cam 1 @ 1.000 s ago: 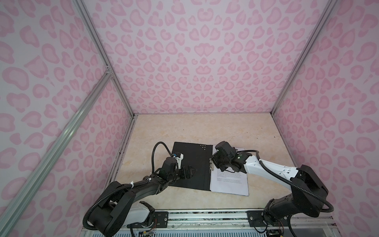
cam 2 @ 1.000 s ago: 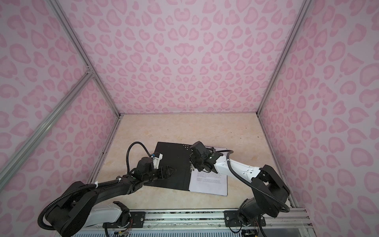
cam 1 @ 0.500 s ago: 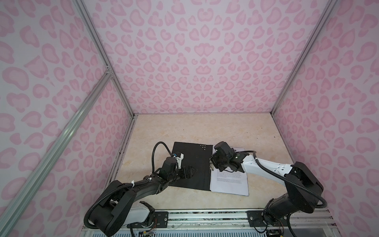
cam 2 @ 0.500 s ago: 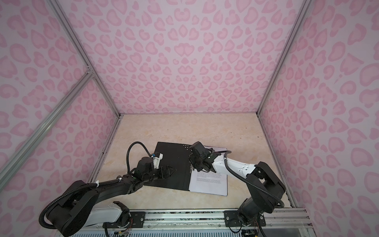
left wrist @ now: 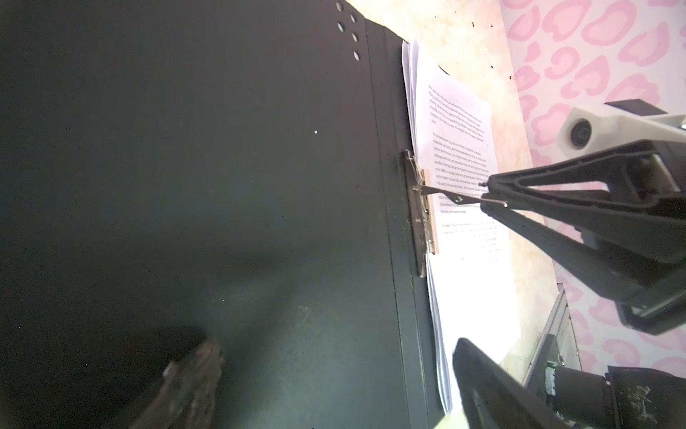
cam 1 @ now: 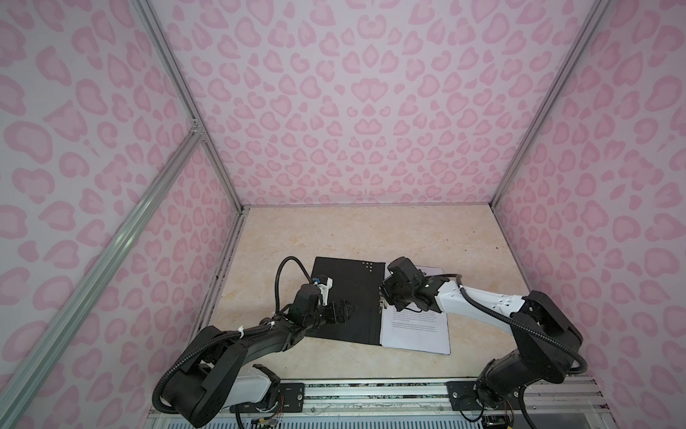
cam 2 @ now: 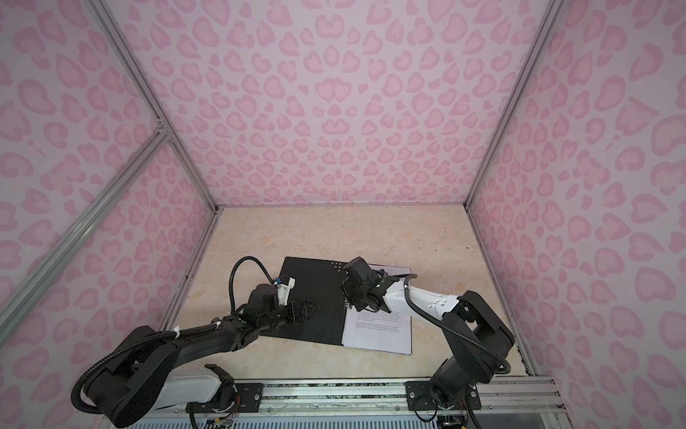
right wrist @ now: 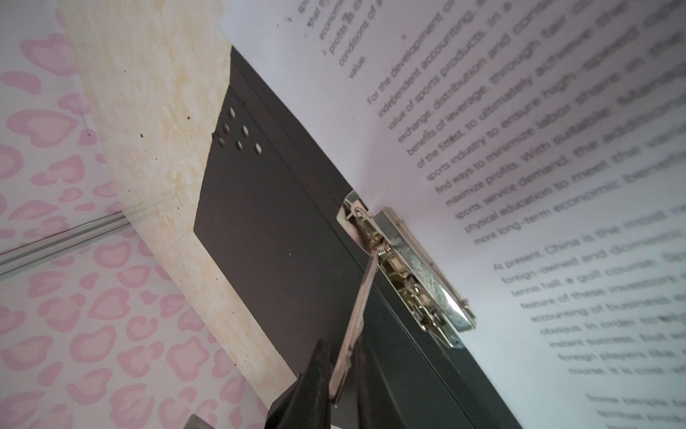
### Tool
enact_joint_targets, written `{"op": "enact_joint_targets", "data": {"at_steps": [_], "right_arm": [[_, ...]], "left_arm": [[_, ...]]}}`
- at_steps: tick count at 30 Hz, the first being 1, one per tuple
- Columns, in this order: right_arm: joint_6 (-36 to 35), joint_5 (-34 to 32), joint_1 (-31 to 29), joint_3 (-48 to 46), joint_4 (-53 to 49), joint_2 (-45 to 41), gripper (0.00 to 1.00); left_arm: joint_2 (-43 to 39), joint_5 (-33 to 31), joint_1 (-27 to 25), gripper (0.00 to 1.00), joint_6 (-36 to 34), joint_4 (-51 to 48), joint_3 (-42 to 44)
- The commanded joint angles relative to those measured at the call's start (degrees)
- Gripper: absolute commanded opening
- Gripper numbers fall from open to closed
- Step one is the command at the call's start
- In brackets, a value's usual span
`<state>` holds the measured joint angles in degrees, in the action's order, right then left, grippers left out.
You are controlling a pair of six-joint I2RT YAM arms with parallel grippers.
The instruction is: Put the files into the folder
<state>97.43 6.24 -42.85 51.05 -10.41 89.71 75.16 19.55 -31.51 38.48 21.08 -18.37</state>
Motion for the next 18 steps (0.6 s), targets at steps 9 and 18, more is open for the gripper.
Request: {"op": "enact_joint_targets", "data": {"at_steps": [9, 18], "right_arm": [[0.1, 1.3, -0.4, -0.9, 2.7, 0.3, 0.17], [0.2, 1.2, -0.5, -1.6, 2.9, -0.3, 0.18]], "left_arm": [[0.8, 0.1, 0.0, 0.99, 0.9, -7.2, 0.2], [0.8, 0.1, 0.0, 0.99, 0.9, -7.2, 0.2]]}}
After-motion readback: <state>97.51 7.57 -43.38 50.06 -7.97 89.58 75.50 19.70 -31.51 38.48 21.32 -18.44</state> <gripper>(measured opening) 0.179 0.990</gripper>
